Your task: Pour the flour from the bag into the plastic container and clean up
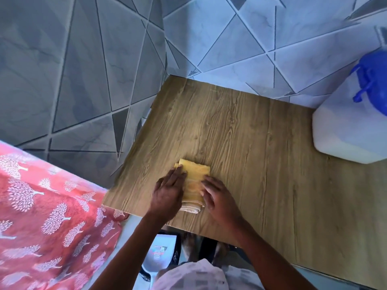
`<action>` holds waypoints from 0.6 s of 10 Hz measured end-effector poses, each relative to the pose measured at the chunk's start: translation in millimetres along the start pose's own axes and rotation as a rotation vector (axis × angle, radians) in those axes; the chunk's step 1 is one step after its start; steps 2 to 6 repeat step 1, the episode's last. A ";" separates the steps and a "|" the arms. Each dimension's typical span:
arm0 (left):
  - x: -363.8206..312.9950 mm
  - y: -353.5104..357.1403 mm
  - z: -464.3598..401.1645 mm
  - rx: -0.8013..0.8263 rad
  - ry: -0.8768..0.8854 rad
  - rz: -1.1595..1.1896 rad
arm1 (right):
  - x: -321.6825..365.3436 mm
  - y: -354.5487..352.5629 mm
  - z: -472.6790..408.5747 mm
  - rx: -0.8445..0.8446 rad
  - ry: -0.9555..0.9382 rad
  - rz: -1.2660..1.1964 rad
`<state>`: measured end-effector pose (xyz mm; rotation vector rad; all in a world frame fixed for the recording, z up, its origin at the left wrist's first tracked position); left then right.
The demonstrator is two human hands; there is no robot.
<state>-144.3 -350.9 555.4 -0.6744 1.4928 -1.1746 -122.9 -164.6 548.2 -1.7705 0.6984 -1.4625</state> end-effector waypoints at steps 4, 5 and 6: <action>-26.6 -7.9 4.6 -0.166 0.015 0.160 | -5.1 -24.9 6.9 -0.161 0.129 -0.261; -26.6 -7.9 4.6 -0.166 0.015 0.160 | -5.1 -24.9 6.9 -0.161 0.129 -0.261; -26.6 -7.9 4.6 -0.166 0.015 0.160 | -5.1 -24.9 6.9 -0.161 0.129 -0.261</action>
Point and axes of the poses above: each hand's wrist, its own z-axis away from the middle knuckle, its own y-axis out of the palm, x = y × z, the point moved 4 cm from there along -z, towards the middle knuckle, and after that the axes turned 1 degree about z, right-handed, at the moved point
